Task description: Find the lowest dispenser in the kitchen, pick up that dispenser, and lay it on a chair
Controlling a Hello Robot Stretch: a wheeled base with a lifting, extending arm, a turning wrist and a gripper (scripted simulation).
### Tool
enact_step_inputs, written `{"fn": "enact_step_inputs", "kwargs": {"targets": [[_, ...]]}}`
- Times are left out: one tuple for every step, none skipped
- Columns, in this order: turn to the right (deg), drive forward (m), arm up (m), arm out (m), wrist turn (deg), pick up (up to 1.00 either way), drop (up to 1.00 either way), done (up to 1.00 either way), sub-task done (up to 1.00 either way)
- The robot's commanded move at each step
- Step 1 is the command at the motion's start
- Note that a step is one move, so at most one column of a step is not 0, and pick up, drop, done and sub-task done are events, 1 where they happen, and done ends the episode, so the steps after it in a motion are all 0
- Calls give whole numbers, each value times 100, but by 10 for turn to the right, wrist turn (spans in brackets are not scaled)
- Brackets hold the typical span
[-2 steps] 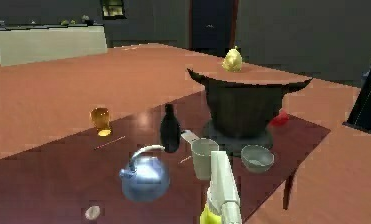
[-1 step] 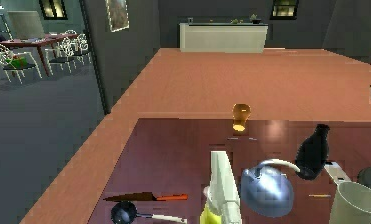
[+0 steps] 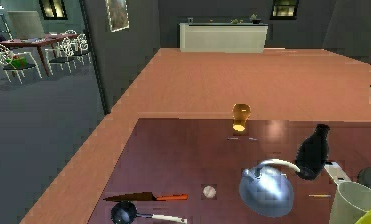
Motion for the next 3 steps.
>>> {"fn": "enact_step_inputs", "kwargs": {"targets": [[0, 0, 0, 0, 450, 0, 0, 0, 0], [0, 0, 0, 0, 390, 0, 0, 0, 0], [0, 0, -38, 0, 0, 0, 0, 0, 0]]}}
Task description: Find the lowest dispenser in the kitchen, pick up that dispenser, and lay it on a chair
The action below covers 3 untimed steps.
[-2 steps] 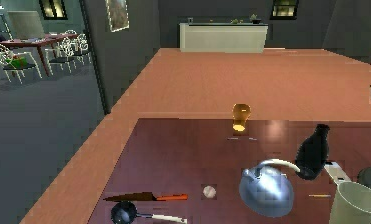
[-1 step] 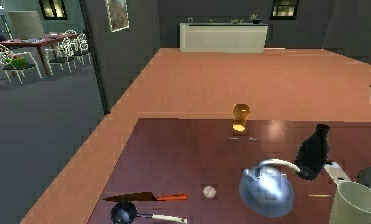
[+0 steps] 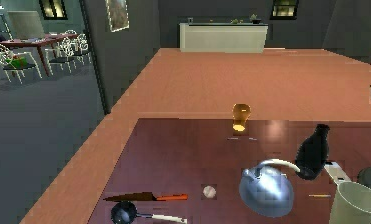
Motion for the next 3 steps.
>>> {"fn": "enact_step_inputs", "kwargs": {"targets": [[0, 0, -32, 0, 0, 0, 0, 0, 0], [0, 0, 0, 0, 0, 0, 100, 0, 0], [0, 0, 10, 0, 0, 0, 0, 0, 0]]}}
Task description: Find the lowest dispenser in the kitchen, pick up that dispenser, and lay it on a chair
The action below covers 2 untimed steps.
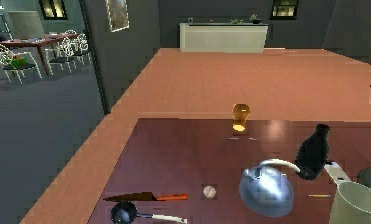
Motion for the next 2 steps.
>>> {"fn": "enact_step_inputs", "kwargs": {"targets": [[0, 0, 0, -8, 0, 0, 0, 0, 0], [0, 0, 0, 0, 0, 0, 0, 100, 0]]}}
